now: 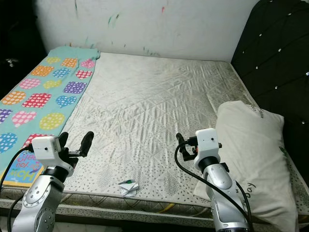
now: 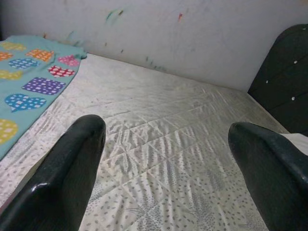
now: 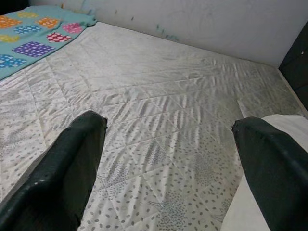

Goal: Clean up the room

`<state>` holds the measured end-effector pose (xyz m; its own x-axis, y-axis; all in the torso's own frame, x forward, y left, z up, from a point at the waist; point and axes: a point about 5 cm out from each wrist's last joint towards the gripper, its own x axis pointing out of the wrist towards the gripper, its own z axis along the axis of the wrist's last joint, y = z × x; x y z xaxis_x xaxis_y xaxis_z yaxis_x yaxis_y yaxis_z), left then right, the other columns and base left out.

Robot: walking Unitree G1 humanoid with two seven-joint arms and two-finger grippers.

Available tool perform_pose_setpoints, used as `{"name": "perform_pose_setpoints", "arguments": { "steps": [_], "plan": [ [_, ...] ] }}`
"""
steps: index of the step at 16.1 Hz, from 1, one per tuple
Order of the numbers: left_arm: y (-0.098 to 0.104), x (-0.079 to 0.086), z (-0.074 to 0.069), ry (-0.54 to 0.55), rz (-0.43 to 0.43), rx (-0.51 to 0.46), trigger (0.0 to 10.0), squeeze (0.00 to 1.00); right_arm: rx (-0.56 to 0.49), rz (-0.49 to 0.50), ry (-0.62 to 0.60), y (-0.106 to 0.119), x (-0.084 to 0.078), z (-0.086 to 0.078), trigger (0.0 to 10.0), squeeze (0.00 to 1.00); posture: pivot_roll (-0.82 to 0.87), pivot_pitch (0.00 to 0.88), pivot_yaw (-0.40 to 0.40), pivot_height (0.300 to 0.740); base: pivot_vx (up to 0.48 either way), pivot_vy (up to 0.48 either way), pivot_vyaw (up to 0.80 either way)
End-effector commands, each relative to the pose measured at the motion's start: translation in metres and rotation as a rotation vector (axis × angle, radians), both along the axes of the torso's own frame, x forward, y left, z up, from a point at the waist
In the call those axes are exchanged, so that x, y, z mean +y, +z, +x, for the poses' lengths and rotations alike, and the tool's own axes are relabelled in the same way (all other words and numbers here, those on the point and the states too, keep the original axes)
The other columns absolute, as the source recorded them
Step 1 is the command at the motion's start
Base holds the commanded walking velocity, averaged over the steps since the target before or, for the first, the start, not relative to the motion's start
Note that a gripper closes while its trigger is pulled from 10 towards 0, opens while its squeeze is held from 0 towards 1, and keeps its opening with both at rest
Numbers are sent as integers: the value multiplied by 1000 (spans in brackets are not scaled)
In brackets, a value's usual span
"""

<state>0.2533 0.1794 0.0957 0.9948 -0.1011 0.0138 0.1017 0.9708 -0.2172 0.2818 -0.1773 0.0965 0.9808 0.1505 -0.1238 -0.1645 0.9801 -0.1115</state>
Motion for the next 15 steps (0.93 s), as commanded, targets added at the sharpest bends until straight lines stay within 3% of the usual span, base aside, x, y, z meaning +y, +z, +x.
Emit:
{"name": "perform_pose_setpoints", "arguments": {
  "steps": [1,15],
  "plan": [
    [1,0,0,-4,11,-1,10000,0,-4,-9,0,4,-2,3,10000,0,-83,12,-33,740,0,0,0],
    [1,0,0,-4,11,-1,10000,0,-4,-9,0,4,-2,3,10000,0,-83,12,-33,740,0,0,0]
  ]
}}
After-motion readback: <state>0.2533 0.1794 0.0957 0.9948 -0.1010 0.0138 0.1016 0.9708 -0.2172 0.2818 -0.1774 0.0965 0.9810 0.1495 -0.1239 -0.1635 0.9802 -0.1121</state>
